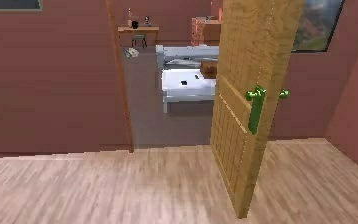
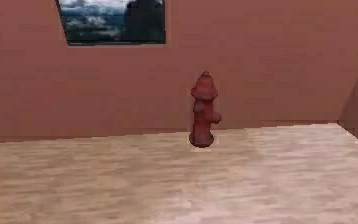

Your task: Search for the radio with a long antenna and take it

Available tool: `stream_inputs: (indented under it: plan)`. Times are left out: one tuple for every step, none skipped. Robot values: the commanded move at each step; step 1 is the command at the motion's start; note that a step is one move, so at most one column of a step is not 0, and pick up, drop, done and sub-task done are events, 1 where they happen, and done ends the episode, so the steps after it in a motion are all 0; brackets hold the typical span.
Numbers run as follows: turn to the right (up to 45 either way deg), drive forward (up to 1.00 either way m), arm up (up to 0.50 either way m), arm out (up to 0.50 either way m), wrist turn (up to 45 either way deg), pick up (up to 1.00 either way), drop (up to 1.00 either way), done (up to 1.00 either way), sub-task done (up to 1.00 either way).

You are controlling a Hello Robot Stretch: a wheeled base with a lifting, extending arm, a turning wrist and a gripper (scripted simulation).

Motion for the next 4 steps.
stream_inputs:
  plan:
    - [0.0,1.00,0.00,0.00,0.0,0.00,0.00,0.00,0.00]
    - [0.0,1.00,0.00,0.00,0.0,0.00,0.00,0.00,0.00]
    - [-27.0,0.00,0.00,0.00,0.0,0.00,0.00,0.00,0.00]
    - [0.0,0.10,0.00,0.00,0.0,0.00,0.00,0.00,0.00]
